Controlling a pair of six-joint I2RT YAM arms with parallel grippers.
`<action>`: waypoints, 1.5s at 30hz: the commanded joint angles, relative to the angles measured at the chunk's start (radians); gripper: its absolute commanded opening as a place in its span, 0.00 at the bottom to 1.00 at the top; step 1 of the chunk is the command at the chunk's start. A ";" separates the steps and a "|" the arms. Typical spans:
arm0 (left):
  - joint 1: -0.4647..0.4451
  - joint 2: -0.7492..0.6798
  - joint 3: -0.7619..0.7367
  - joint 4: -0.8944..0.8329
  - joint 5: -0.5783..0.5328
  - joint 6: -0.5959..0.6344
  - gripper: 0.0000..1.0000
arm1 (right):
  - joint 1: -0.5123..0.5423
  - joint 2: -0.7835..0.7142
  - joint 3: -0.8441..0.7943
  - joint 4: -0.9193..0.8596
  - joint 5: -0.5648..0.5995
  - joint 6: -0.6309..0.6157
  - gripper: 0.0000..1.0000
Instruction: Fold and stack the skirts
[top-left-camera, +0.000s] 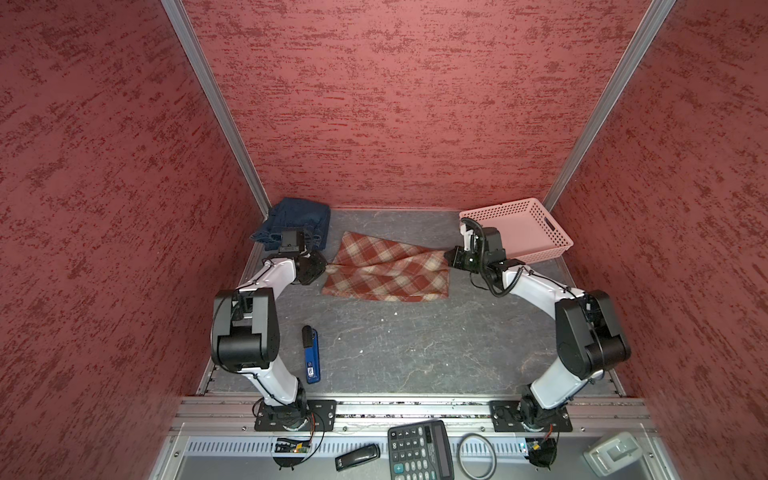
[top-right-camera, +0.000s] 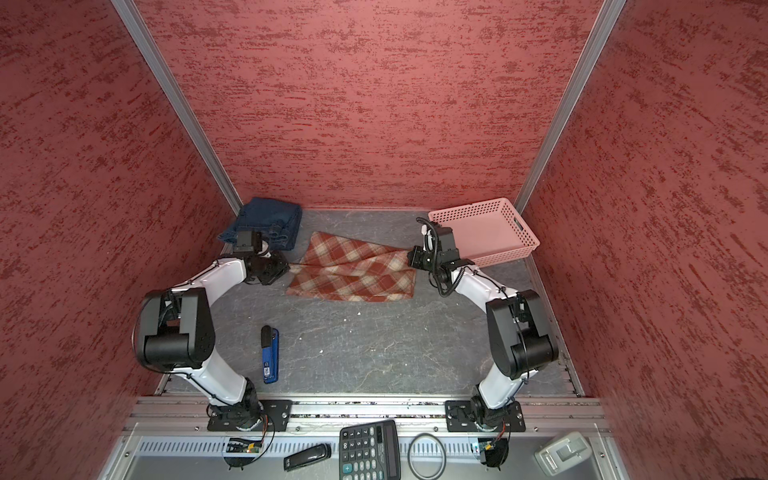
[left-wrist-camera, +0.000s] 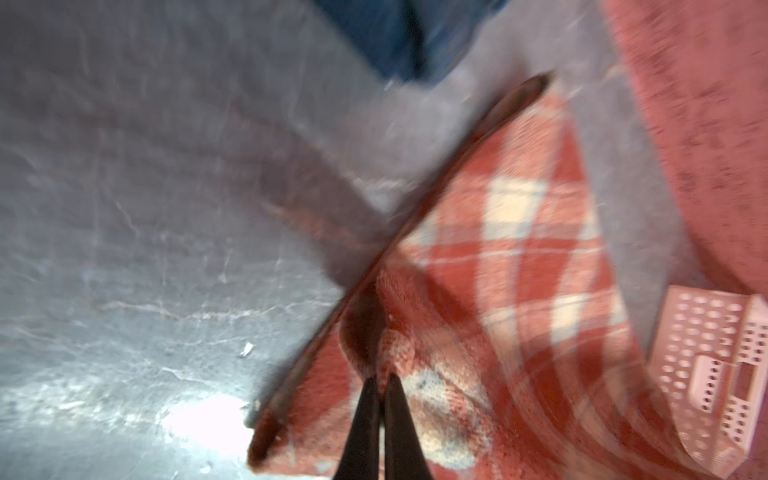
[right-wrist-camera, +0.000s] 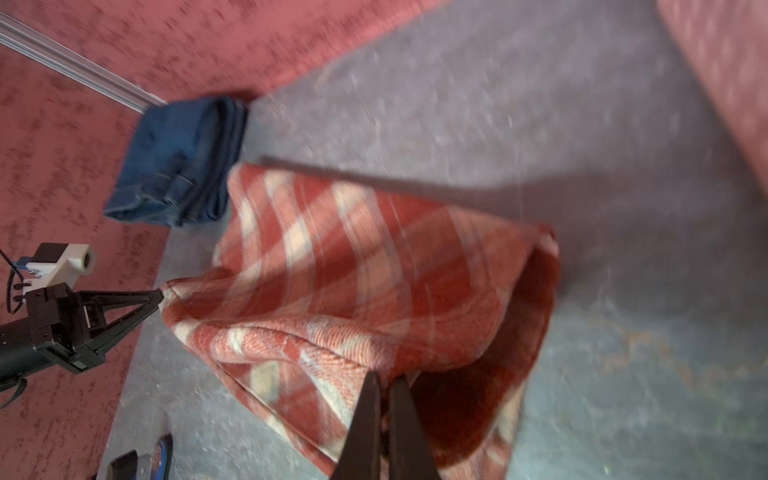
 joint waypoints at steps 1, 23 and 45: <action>0.018 -0.069 0.070 -0.061 -0.025 0.019 0.00 | -0.004 -0.053 0.071 -0.098 0.065 -0.060 0.00; 0.006 -0.124 -0.297 0.077 -0.094 -0.008 0.00 | 0.022 -0.233 -0.361 0.023 0.060 0.041 0.00; -0.057 -0.109 -0.194 0.084 -0.147 0.001 0.68 | 0.051 -0.279 -0.255 -0.157 0.089 0.078 0.71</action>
